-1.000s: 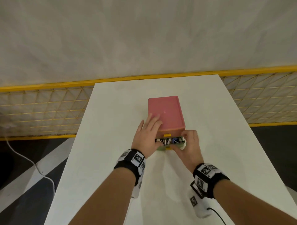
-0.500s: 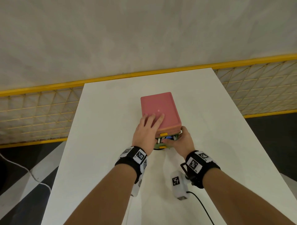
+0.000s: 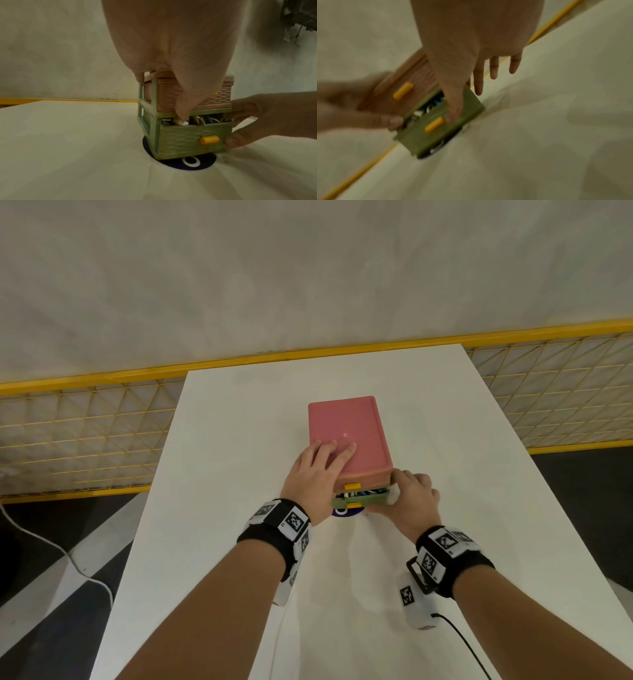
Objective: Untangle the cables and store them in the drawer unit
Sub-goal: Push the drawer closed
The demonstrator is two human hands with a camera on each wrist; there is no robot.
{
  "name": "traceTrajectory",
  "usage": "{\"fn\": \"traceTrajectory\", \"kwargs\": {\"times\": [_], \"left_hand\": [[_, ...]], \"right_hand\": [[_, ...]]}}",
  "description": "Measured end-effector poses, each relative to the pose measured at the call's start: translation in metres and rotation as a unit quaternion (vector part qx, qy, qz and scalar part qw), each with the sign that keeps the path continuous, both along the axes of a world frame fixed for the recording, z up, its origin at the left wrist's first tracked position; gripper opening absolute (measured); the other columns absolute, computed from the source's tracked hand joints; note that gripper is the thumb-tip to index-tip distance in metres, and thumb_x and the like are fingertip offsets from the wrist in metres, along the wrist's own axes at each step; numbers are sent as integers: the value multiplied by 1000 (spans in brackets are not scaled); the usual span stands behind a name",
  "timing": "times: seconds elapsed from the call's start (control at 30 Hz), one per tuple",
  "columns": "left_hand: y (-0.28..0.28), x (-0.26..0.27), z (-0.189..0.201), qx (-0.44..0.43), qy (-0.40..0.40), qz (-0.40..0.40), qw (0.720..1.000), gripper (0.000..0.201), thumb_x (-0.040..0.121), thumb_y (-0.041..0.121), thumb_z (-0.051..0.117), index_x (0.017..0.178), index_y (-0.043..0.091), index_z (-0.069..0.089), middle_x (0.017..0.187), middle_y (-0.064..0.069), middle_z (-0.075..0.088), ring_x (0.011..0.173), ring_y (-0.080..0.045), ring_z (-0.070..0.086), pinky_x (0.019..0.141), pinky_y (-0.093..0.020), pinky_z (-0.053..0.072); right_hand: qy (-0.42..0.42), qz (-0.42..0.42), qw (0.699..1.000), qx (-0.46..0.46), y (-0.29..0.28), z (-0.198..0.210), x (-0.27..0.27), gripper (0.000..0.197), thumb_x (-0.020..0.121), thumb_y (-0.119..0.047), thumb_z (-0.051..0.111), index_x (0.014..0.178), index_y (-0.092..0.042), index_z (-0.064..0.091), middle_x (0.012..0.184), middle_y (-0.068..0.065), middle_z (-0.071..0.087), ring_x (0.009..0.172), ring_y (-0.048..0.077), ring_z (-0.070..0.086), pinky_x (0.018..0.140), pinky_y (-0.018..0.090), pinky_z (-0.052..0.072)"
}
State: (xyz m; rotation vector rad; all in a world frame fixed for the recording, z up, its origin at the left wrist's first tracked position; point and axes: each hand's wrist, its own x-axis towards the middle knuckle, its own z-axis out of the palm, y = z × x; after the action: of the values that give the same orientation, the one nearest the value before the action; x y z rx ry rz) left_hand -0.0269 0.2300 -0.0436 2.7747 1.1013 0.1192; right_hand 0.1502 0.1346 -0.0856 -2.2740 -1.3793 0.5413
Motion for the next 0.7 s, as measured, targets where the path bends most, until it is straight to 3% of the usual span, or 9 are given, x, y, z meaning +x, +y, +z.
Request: {"fn": "traceTrajectory", "kwargs": {"times": [0.07,0.13,0.23,0.4,0.57,0.7], "left_hand": [[1,0,0,-10,1,-1,1000,93,81,19,66,156,31,11,153,-4,26,143,-30,18,118,-41,21],[1,0,1,-11,-5,0,1000,94,79,34,69,155,31,14,152,-3,28,141,-30,21,117,-42,22],[-4,4,1,1,-18,20,1000,95,75,49,73,153,32,22,150,-1,33,139,-28,26,111,-43,31],[-6,8,-2,-13,-48,42,998,95,71,32,82,151,30,31,146,-2,38,136,-30,30,106,-45,41],[-8,8,-1,-32,-76,45,996,88,71,15,76,148,27,36,144,-4,40,135,-32,30,101,-44,47],[-8,8,-1,-28,-76,37,996,86,72,13,72,149,25,36,144,-4,40,133,-32,31,100,-45,48]], "right_hand": [[40,-4,999,24,8,-2,3,54,64,-48,78,107,-24,56,100,-6,60,99,22,52,87,40,43],[94,2,995,26,15,-3,8,54,62,-38,82,105,-21,56,98,-2,60,92,21,57,83,41,50],[175,10,984,28,17,-3,9,58,63,-23,85,111,-15,53,107,4,55,91,19,57,81,34,51],[211,0,976,61,9,-10,8,60,61,-38,85,110,-21,54,104,-2,54,92,15,55,79,28,48],[217,-22,974,63,7,-6,6,45,70,-39,80,105,-23,56,84,3,59,74,22,57,65,27,46],[248,1,969,23,8,-2,11,55,63,-38,85,106,-25,52,89,7,66,80,22,65,76,38,54]]}}
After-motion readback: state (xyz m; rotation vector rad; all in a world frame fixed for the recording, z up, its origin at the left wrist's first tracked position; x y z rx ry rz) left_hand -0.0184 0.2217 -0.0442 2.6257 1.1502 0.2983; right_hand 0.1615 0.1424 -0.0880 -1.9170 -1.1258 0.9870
